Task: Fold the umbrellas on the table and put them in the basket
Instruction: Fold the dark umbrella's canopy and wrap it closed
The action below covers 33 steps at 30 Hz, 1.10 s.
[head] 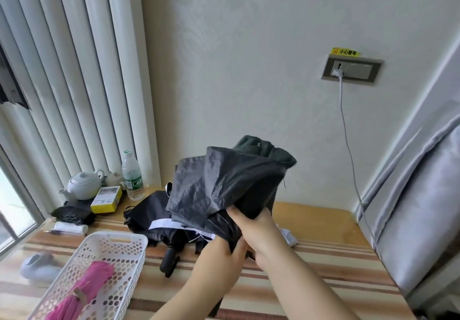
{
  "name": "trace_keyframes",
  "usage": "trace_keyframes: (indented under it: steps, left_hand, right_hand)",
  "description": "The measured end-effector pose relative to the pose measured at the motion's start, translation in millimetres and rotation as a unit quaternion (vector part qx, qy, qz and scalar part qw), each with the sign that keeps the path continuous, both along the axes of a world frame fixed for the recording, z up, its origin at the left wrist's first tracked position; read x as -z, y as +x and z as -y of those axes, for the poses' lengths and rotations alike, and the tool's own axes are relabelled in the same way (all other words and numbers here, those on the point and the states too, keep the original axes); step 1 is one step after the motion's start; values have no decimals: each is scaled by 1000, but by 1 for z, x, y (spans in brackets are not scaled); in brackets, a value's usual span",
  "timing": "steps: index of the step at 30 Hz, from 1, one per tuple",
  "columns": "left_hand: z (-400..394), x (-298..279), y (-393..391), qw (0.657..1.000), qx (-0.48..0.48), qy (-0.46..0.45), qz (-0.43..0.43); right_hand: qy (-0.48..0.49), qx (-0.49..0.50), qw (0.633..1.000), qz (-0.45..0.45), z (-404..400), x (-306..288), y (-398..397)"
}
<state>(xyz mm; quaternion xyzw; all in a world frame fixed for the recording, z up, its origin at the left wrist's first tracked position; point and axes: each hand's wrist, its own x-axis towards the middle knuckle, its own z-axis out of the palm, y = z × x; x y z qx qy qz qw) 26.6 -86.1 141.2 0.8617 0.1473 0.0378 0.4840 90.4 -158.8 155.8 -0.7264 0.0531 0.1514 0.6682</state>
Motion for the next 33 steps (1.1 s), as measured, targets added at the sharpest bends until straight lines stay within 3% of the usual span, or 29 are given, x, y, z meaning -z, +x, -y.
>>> trace_keyframes:
  steps: [3, 5, 8, 10, 12, 19, 25, 30, 33]
  left_hand:
    - [-4, 5, -4, 997, 49, 53, -10]
    - [-8, 5, -5, 998, 60, 25, -8]
    - [-13, -1, -4, 990, 67, -127, -11]
    - [-16, -8, -1, 960, 74, -264, -47]
    - [-17, -12, 0, 938, 72, -334, -65]
    - [-29, -11, 0, 935, 65, -347, -34]
    - [-32, -11, -4, 939, 76, -334, -33]
    - [-26, -8, -7, 937, 73, -338, -41]
    - [-25, -8, -7, 951, 71, -298, -27]
  right_hand:
    - [139, 46, 989, 18, 4, 16, 0]
    - [177, 48, 982, 40, 9, 16, -2]
    - [198, 50, 977, 68, 14, 17, -5]
    - [208, 50, 974, 80, 14, 18, -5]
    - [217, 51, 970, 100, 16, 18, -4]
    - [143, -14, 983, 111, 40, -4, -2]
    - [132, 57, 981, 130, 73, -40, 32]
    - [21, 114, 980, 160, 64, -48, 51]
    - [-34, 97, 978, 182, 64, -51, 52]
